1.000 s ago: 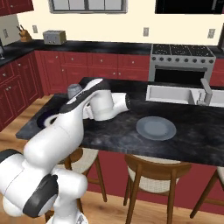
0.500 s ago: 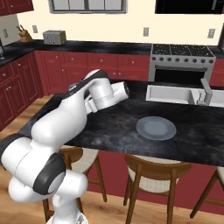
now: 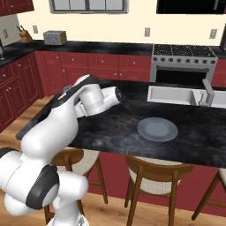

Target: Retrieve the wine glasses from the counter and place one next to each plate.

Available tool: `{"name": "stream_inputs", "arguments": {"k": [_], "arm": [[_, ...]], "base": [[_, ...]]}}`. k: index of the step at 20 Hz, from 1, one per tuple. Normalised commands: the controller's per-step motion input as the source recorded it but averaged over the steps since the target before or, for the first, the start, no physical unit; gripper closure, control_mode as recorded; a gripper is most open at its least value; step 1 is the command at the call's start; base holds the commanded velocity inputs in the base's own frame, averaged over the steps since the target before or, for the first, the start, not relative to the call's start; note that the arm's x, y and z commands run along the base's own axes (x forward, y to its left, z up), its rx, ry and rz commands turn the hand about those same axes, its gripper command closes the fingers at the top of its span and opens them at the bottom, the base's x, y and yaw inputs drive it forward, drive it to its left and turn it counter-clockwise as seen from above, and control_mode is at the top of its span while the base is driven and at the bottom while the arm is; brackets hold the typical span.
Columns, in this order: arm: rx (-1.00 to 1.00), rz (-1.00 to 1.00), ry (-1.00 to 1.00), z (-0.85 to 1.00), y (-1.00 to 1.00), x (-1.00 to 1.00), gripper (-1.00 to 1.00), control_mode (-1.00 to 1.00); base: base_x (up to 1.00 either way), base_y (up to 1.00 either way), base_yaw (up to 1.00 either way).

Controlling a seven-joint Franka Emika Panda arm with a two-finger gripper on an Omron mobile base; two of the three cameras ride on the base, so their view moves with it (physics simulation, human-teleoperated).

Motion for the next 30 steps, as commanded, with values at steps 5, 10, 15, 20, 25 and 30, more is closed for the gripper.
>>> {"name": "stream_inputs", "arguments": {"k": [5, 10, 15, 20, 25, 30], "arm": [[-0.08, 0.0, -0.04, -0.34, -0.23, 0.12, 1.0, -1.0], [-0.05, 0.0, 0.0, -0.45, -0.14, 0.07, 1.0, -1.0], [0.0, 0.0, 0.0, -0.31, 0.0, 0.16, 1.0, -1.0], [0.0, 0.0, 0.0, -0.23, 0.0, 0.3, 1.0, -1.0], [0.0, 0.0, 0.0, -0.07, 0.0, 0.48, 1.0, -1.0], [0.04, 0.0, 0.0, -0.02, 0.0, 0.56, 1.0, -1.0]], "base": [[0.0, 0.0, 0.0], [0.0, 0.0, 0.0], [0.0, 0.0, 0.0], [0.0, 0.0, 0.0], [0.0, 0.0, 0.0], [0.0, 0.0, 0.0]]}}
